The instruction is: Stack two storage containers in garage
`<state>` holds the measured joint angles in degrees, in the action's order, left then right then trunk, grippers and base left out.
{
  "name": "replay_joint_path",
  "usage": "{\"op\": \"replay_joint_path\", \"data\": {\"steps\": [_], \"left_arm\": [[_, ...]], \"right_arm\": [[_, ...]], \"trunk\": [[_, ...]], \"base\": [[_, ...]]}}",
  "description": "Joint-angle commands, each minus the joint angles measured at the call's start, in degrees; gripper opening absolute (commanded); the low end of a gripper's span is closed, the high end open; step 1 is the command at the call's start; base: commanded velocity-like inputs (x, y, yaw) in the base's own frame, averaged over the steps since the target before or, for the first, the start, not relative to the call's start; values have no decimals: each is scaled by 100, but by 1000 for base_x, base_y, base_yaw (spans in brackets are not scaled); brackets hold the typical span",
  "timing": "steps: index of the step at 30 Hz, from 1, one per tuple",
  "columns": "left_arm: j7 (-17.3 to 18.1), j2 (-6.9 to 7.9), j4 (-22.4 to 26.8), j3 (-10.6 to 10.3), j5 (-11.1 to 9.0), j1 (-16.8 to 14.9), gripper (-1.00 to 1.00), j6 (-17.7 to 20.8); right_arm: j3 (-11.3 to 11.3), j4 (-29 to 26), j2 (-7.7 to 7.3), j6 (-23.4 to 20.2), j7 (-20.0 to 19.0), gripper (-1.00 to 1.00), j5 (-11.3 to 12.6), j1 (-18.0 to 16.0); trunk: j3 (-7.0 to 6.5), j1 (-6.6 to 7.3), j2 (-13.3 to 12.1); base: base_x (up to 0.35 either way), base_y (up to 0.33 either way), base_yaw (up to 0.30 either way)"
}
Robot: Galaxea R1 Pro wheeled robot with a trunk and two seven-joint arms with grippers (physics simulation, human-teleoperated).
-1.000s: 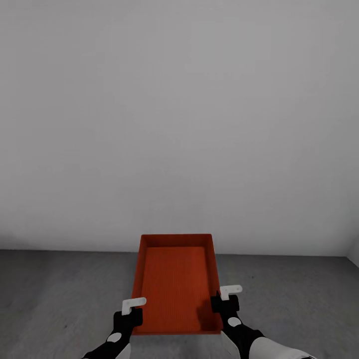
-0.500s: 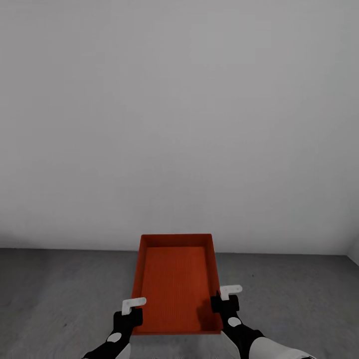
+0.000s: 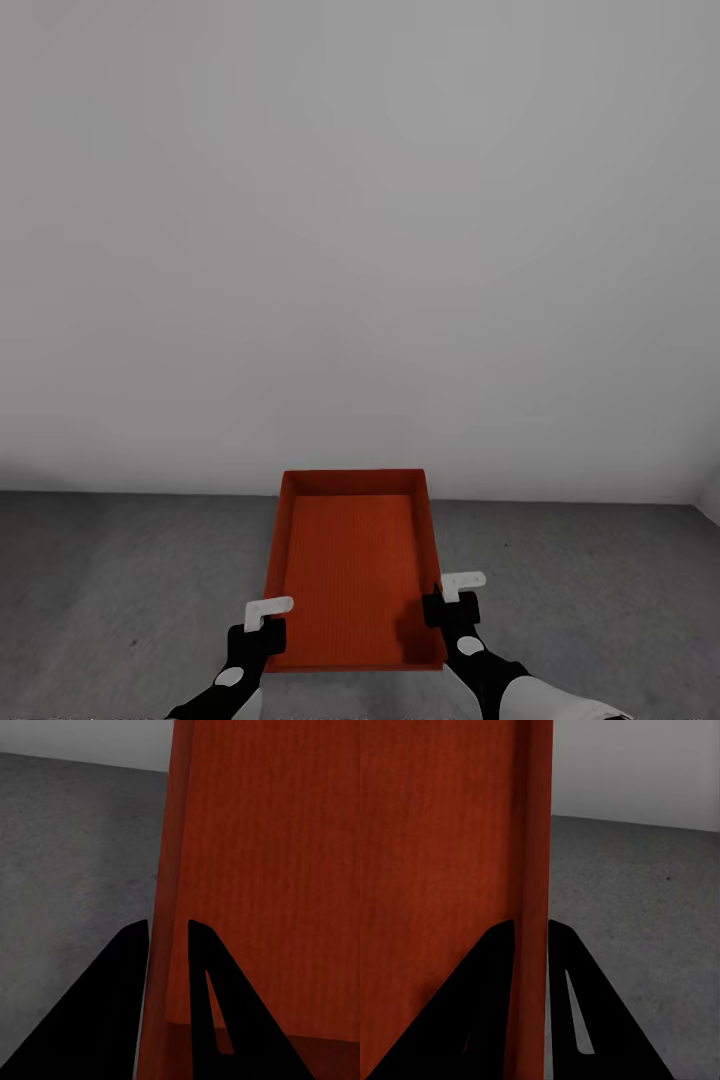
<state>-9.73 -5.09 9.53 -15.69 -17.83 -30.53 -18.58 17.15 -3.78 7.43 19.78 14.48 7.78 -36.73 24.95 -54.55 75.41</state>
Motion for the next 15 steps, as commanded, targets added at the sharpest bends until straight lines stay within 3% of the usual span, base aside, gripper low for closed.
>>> {"op": "replay_joint_path", "data": {"steps": [1, 15], "left_arm": [[-143, 0, 5, 48, -21, -6, -100, -225], [-143, 0, 4, 46, -16, -6, -100, -225]], "right_arm": [[-282, 18, 4, -9, -173, -100, 57, -7], [-282, 18, 4, -9, -170, -100, 61, -8]], "trunk": [[15, 0, 4], [144, 0, 4]], "base": [[0, 0, 0], [0, 0, 0]]}}
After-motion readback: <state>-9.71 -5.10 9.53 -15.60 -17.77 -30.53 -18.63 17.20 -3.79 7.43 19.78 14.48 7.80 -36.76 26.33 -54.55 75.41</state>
